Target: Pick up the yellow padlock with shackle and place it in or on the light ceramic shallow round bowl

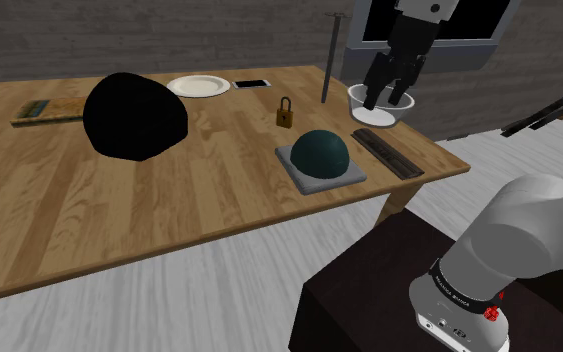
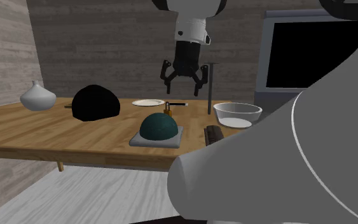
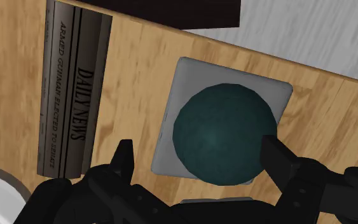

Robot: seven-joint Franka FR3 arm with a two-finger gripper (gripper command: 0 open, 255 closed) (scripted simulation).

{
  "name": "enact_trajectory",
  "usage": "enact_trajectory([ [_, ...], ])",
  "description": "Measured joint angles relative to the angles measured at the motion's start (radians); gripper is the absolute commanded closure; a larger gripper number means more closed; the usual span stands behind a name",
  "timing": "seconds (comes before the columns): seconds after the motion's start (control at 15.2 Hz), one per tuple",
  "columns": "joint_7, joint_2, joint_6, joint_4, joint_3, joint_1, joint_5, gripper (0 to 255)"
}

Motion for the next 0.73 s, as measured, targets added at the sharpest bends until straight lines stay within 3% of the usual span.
enact_trajectory([
  [0.13,-0.013,0.012,0.017,-0.003,-0.003,0.002,-0.003,0],
  [0.73,-0.233,0.282,0.283,0.058,-0.052,0.043,-0.048,0],
])
